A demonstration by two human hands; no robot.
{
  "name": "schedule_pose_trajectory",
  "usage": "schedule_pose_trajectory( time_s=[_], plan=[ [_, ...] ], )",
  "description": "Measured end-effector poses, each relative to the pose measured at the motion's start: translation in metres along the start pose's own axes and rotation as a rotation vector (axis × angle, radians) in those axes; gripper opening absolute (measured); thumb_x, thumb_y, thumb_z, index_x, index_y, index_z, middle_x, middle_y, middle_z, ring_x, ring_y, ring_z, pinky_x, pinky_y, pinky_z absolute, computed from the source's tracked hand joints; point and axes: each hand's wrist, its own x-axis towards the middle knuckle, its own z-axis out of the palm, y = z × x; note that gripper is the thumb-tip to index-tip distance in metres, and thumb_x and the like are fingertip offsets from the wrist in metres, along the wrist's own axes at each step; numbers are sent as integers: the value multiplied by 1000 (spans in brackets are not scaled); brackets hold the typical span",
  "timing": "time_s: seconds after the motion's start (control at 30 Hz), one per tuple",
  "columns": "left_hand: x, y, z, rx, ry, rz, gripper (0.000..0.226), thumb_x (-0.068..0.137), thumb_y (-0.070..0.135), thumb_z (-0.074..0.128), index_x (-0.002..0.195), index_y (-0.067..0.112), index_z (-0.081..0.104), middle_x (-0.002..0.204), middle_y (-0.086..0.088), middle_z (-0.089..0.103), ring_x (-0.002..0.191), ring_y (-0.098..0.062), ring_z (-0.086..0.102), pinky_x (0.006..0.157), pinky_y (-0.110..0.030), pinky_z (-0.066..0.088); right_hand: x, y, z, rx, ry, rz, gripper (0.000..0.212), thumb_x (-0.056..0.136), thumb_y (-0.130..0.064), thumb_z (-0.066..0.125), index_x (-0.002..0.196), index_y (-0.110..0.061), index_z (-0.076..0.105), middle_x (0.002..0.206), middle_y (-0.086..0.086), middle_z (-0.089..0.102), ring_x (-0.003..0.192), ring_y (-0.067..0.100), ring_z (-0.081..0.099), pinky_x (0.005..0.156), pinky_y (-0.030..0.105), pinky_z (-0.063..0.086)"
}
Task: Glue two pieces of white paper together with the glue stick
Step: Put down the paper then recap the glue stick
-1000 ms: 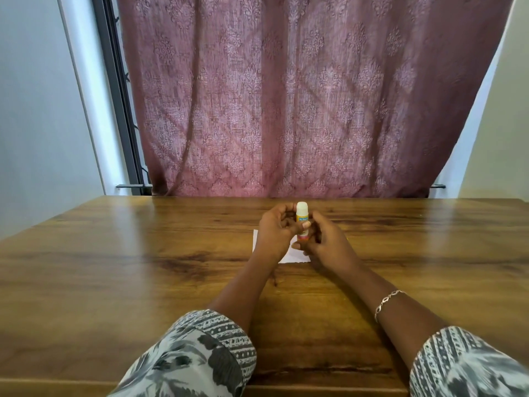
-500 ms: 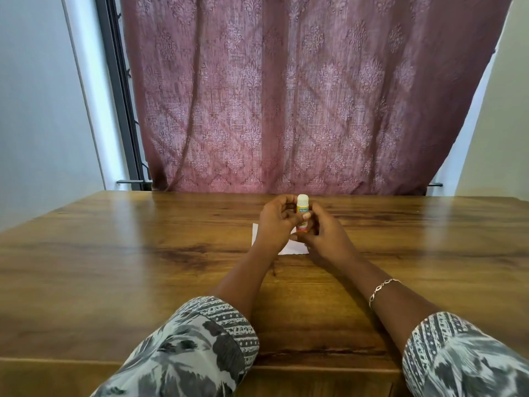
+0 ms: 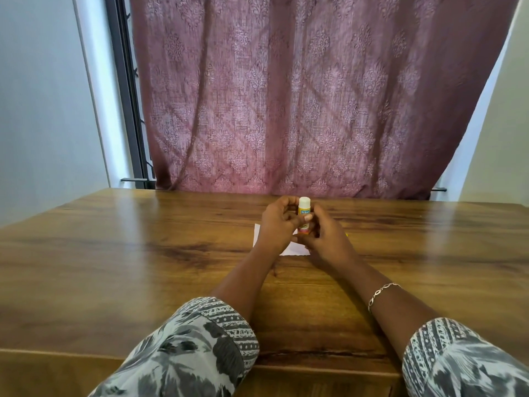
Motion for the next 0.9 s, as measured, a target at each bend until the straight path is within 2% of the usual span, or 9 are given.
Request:
schedule_pose_trajectory(
  time_s=[0.07,0.17,0.33,0.43,0.57,0.63,0.77,0.83,0.9],
  plan=[
    [1,-1,-2,-1,7,-2,31,78,-6,64,108,-6,55,85,-4,61,75,-8,60,68,-13,51,1,2,1,-2,-24,28,32,79,3,61,106,-8,49,75,3,59,55,2,59,47,18,46],
    [2,-3,-4,9,2,-4,29,77,-9,63,104,-1,55,81,0,61,70,-1,59,66,-12,49,3,7,1,39,-57,66,32,82,12,48,108,-7,48,79,2,62,55,13,63,47,22,48],
    [2,-4,-4,-15,-4,0,31,78,-10,61,108,-8,54,80,1,61,63,9,61,64,-7,50,8,10,3,5,-22,52,34,74,1,67,99,-13,49,70,2,56,45,1,50,44,21,45],
    [1,-4,-4,-56,-8,-7,27,79,-11,59,103,-1,54,78,-1,60,60,7,61,62,-8,51,8,9,5,-43,-10,26,38,72,-4,72,94,-21,47,66,-1,56,46,0,50,44,17,43],
    [2,-5,-7,-34,6,-11,24,79,-8,62,93,10,55,78,0,62,62,2,61,65,-15,51,10,7,6,52,-65,61,41,79,14,48,95,-23,47,77,-1,61,59,14,64,48,23,49],
    [2,-5,-7,-28,9,-16,28,78,-8,62,88,17,55,78,0,62,60,1,61,65,-19,51,9,6,5,91,-77,86,40,79,17,45,97,-20,47,75,-3,61,56,18,63,47,23,48],
    [-1,-4,-5,-52,14,-24,32,77,-9,63,85,21,56,80,-2,62,72,-14,60,78,-37,52,9,4,4,89,-54,82,37,78,11,58,87,-24,47,64,-3,58,46,2,59,42,18,44],
    [-2,-3,-5,-66,11,-26,28,77,-9,63,88,17,56,80,-3,62,74,-15,60,79,-36,52,7,3,5,67,-51,70,40,77,8,61,87,-27,45,57,-8,59,44,-1,57,42,18,44],
    [-2,-2,-6,-57,19,-24,27,78,-8,63,88,16,56,80,-1,62,73,-14,60,77,-34,51,6,4,6,27,-53,72,44,79,9,57,89,-32,46,67,-7,60,52,3,61,47,25,49]
  ],
)
